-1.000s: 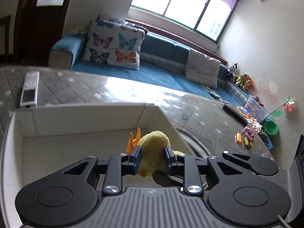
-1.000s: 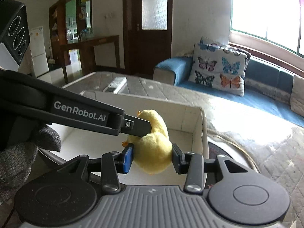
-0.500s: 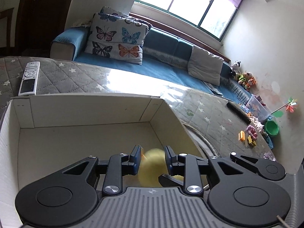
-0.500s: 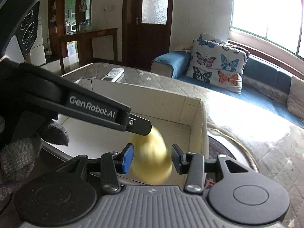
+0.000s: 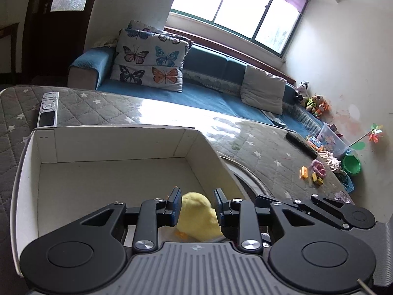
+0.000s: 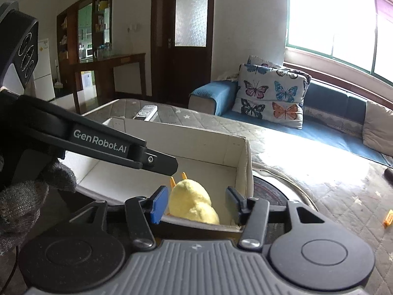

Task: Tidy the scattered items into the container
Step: 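Open the left tool to drop the chick plush into the box, then lower the left tool onto the orange rubber duck and grasp it, then lift the orange duck with the left tool over the box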

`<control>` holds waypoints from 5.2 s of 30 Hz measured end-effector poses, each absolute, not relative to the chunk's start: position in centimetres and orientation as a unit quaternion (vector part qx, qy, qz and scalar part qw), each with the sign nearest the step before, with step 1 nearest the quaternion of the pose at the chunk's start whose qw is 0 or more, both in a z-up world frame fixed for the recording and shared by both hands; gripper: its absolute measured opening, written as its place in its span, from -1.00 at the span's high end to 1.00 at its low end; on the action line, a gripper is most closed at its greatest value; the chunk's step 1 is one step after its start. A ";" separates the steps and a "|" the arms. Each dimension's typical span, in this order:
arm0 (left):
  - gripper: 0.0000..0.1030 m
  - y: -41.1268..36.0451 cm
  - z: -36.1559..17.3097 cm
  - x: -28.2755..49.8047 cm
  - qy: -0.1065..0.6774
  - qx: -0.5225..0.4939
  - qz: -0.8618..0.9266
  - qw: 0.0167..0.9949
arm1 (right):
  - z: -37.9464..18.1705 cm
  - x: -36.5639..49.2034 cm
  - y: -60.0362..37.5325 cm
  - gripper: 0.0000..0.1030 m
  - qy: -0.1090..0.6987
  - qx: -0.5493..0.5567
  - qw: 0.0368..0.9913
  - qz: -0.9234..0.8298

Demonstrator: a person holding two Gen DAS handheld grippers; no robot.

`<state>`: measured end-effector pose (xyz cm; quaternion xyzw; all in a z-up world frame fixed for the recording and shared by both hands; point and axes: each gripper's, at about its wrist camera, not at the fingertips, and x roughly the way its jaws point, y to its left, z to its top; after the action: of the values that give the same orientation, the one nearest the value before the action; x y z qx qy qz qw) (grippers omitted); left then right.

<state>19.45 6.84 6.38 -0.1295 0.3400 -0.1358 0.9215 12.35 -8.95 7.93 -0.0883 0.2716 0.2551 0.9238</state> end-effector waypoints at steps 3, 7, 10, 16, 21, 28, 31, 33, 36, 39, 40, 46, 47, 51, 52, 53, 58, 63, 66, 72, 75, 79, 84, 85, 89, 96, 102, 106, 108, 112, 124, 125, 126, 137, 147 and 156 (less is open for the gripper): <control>0.39 6.4 6.7 18.1 0.335 -0.125 -0.137 0.924 | 8.3 11.2 -9.7 -0.04 0.266 -0.084 0.926 0.254; 0.39 5.7 6.8 16.5 0.334 -0.116 -0.135 0.926 | 8.4 9.8 -10.8 -0.16 0.264 -0.080 0.928 0.252; 0.39 5.2 6.8 15.5 0.336 -0.112 -0.134 0.926 | 8.2 8.5 -11.3 -0.17 0.263 -0.083 0.928 0.250; 0.39 4.0 6.5 13.9 0.342 -0.104 -0.135 0.924 | 7.8 6.7 -12.4 -0.31 0.264 -0.086 0.929 0.243; 0.39 3.0 5.8 13.0 0.356 -0.101 -0.134 0.919 | 7.4 5.3 -13.4 -0.47 0.268 -0.079 0.931 0.235; 0.39 2.0 5.2 11.8 0.363 -0.101 -0.146 0.915 | 5.9 3.6 -14.8 -0.47 0.288 -0.070 0.930 0.217; 0.39 1.5 5.0 11.4 0.366 -0.100 -0.151 0.913 | 5.4 3.2 -15.4 -0.47 0.295 -0.065 0.930 0.209; 0.39 1.2 4.9 11.2 0.368 -0.099 -0.155 0.912 | 5.1 3.0 -15.6 -0.47 0.299 -0.062 0.930 0.206; 0.39 0.7 4.6 11.0 0.373 -0.099 -0.160 0.909 | 4.6 2.8 -15.9 -0.47 0.304 -0.058 0.929 0.202; 0.39 0.2 4.2 10.9 0.379 -0.098 -0.165 0.905 | 4.2 2.7 -16.1 -0.47 0.310 -0.053 0.928 0.199; 0.39 0.0 4.2 10.9 0.380 -0.099 -0.166 0.905 | 4.0 2.7 -16.1 -0.47 0.313 -0.049 0.927 0.199; 0.39 -0.2 4.1 11.1 0.381 -0.101 -0.167 0.904 | 3.0 3.3 -15.7 -0.47 0.323 -0.041 0.925 0.197; 0.39 -0.2 4.2 11.2 0.381 -0.101 -0.167 0.904 | 2.7 3.5 -15.5 -0.47 0.325 -0.042 0.924 0.197; 0.39 -0.3 4.2 11.7 0.382 -0.102 -0.170 0.903 | 2.0 4.4 -15.0 -0.45 0.332 -0.044 0.923 0.189; 0.39 -0.4 4.2 11.9 0.383 -0.103 -0.172 0.902 | 1.9 4.7 -14.9 -0.44 0.335 -0.043 0.923 0.187; 0.38 -0.5 4.1 12.0 0.384 -0.104 -0.174 0.901 | 1.8 4.8 -14.9 -0.42 0.337 -0.042 0.922 0.185; 0.38 -1.3 3.9 12.8 0.391 -0.104 -0.184 0.896 | 1.6 5.3 -15.0 -0.14 0.343 -0.030 0.921 0.183; 0.38 -2.2 3.4 13.7 0.401 -0.101 -0.191 0.890 | 1.6 5.4 -15.5 0.06 0.349 -0.023 0.918 0.186; 0.38 -2.6 3.0 14.1 0.410 -0.104 -0.195 0.885 | 1.7 5.2 -15.8 0.08 0.351 -0.022 0.916 0.194; 0.35 -3.3 2.4 14.5 0.422 -0.105 -0.204 0.877 | 1.9 4.3 -16.6 0.11 0.349 -0.030 0.912 0.213; 0.33 -3.5 2.2 14.6 0.427 -0.102 -0.204 0.875 | 1.9 3.8 -16.7 0.11 0.349 -0.034 0.910 0.220; 0.33 -3.6 2.0 15.0 0.433 -0.107 -0.203 0.872 | 1.8 3.3 -16.9 0.11 0.348 -0.036 0.908 0.229; 0.25 -3.8 1.9 15.4 0.438 -0.108 -0.205 0.868 | 1.7 3.1 -16.9 0.12 0.346 -0.044 0.907 0.236; 0.25 -3.9 1.9 15.5 0.440 -0.106 -0.204 0.868 | 1.6 3.1 -16.9 0.12 0.345 -0.045 0.907 0.237; 0.21 -3.9 1.3 15.9 0.449 -0.108 -0.202 0.863 | 1.6 2.9 -16.9 0.12 0.342 -0.049 0.907 0.240; 0.15 -4.0 0.6 16.6 0.462 -0.121 -0.202 0.855 | 1.5 3.0 -17.0 0.12 0.340 -0.051 0.907 0.244; 0.17 -3.6 0.3 16.6 0.462 -0.141 -0.202 0.852 | 1.6 3.0 -16.9 0.11 0.341 -0.051 0.907 0.243; 0.17 -3.0 0.5 16.1 0.455 -0.153 -0.198 0.855 | 1.9 2.7 -16.7 0.11 0.339 -0.055 0.906 0.247; 0.18 -2.5 0.9 15.8 0.449 -0.160 -0.193 0.857 | 2.3 2.5 -16.5 0.11 0.335 -0.056 0.906 0.251; 0.18 -1.3 2.1 15.2 0.434 -0.167 -0.181 0.867 | 3.3 2.5 -15.8 0.11 0.325 -0.063 0.905 0.267; 0.18 5.1 7.2 16.9 0.364 -0.191 -0.106 0.906 | 7.6 7.2 -10.7 0.11 0.271 -0.087 0.897 0.338; 0.18 5.7 7.4 17.3 0.361 -0.195 -0.098 0.907 | 7.8 7.9 -10.1 0.11 0.269 -0.089 0.895 0.343; 0.18 6.4 7.5 17.8 0.358 -0.197 -0.089 0.908 | 8.0 8.6 -9.5 0.11 0.268 -0.092 0.894 0.347; 0.18 12.1 5.4 23.9 0.376 -0.229 -0.022 0.897 | 6.2 15.3 -4.7 0.11 0.299 -0.099 0.872 0.376; 0.18 13.4 2.8 26.0 0.392 -0.247 -0.026 0.886 | 4.1 16.7 -3.9 0.11 0.328 -0.092 0.865 0.369; 0.16 13.6 2.8 24.9 0.413 -0.244 -0.006 0.877 | 4.5 15.6 -4.9 0.08 0.319 -0.089 0.872 0.360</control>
<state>24.90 13.61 2.76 -0.2436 0.4134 -0.0061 0.8773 15.60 -4.85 4.51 -0.0892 0.3194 0.3600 0.8720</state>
